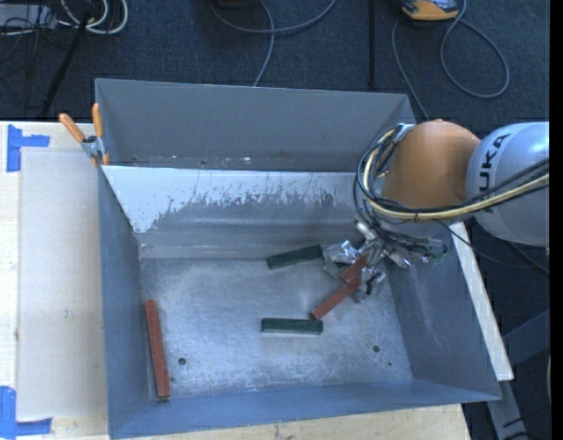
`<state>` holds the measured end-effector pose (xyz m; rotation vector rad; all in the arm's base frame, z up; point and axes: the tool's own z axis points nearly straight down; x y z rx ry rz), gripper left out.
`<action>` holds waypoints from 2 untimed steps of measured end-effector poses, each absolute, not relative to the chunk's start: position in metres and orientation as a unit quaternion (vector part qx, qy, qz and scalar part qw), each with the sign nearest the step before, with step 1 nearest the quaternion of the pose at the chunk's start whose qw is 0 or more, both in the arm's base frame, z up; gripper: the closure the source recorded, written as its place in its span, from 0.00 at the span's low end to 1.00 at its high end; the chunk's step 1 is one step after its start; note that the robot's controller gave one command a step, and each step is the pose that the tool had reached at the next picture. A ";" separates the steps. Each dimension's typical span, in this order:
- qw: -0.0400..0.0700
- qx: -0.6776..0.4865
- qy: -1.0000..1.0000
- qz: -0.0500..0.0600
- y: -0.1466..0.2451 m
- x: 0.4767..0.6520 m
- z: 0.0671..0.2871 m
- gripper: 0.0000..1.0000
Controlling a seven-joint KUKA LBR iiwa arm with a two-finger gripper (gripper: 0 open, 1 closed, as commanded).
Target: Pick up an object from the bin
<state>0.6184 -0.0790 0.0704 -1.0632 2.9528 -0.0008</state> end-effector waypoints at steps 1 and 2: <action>0.003 -0.420 0.908 -0.002 -0.104 0.587 0.193 1.00; 0.005 -0.417 0.909 -0.003 -0.112 0.611 0.325 1.00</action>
Offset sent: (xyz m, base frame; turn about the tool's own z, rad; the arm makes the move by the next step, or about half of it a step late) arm -0.0331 -0.0244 0.1194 -0.1781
